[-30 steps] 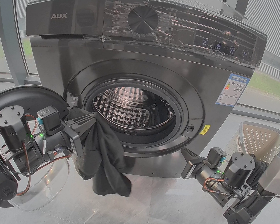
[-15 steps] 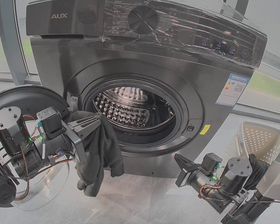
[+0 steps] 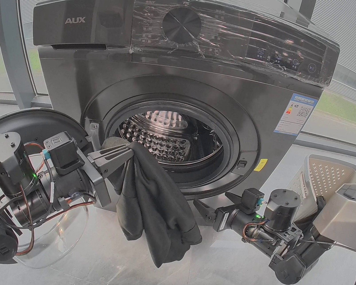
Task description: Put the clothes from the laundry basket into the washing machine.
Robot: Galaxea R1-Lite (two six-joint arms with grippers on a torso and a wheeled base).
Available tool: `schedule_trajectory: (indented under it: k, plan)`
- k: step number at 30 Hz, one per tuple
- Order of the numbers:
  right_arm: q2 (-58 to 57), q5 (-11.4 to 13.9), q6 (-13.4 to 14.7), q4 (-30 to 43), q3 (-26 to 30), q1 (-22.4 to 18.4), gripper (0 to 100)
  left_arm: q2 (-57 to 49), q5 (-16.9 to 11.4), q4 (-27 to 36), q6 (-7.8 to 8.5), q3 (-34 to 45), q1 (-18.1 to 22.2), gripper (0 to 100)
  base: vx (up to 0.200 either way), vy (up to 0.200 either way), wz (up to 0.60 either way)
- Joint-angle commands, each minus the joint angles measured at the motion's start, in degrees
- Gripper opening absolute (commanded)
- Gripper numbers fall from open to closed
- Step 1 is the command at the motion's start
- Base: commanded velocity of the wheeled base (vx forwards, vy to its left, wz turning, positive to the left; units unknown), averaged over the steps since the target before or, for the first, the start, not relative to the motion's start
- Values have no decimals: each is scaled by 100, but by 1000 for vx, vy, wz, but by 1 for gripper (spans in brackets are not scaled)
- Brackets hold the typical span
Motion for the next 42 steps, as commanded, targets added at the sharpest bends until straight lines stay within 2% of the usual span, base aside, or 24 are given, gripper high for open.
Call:
schedule_trajectory:
  k: [1, 3, 7, 9, 16, 23, 29, 36, 40, 42]
  plan:
    - [221, 126, -39, 321, -410, -28, 100, -56, -10, -1, 18, -1, -68, 0, 0, 0, 0]
    - [423, 161, -39, 734, -709, 42, 100, -3, -2, -10, 9, -19, -191, 0, 0, 0, 0]
    - [581, 179, -47, 822, -884, 104, 100, 5, -2, -1, 18, -19, -217, 0, 0, 0, 0]
    - [801, 241, -91, 1007, -1069, 368, 100, 49, -2, -1, 0, -45, -261, 0, 0, 0, 0]
    - [1012, 258, -126, 1279, -1368, 710, 100, 155, -2, -1, 0, -89, -261, 0, 0, 0, 0]
    - [1012, 249, -126, 1253, -1262, 965, 100, 163, -2, -1, -26, -133, -226, 0, 0, 0, 0]
    - [1003, 214, -135, 1209, -1139, 1343, 100, 155, -2, -1, -26, -124, -209, 0, 0, 0, 0]
    - [1012, 205, -135, 1182, -1131, 1255, 100, 128, -2, -10, -26, -107, -191, 0, 0, 0, 0]
    - [1021, 205, -135, 1182, -1139, 1071, 100, 128, -2, -1, -17, -98, -191, 0, 0, 0, 0]
    - [1021, 258, -320, 1182, -1139, 807, 100, 120, -2, -1, -17, -80, -191, 0, 0, 0, 0]
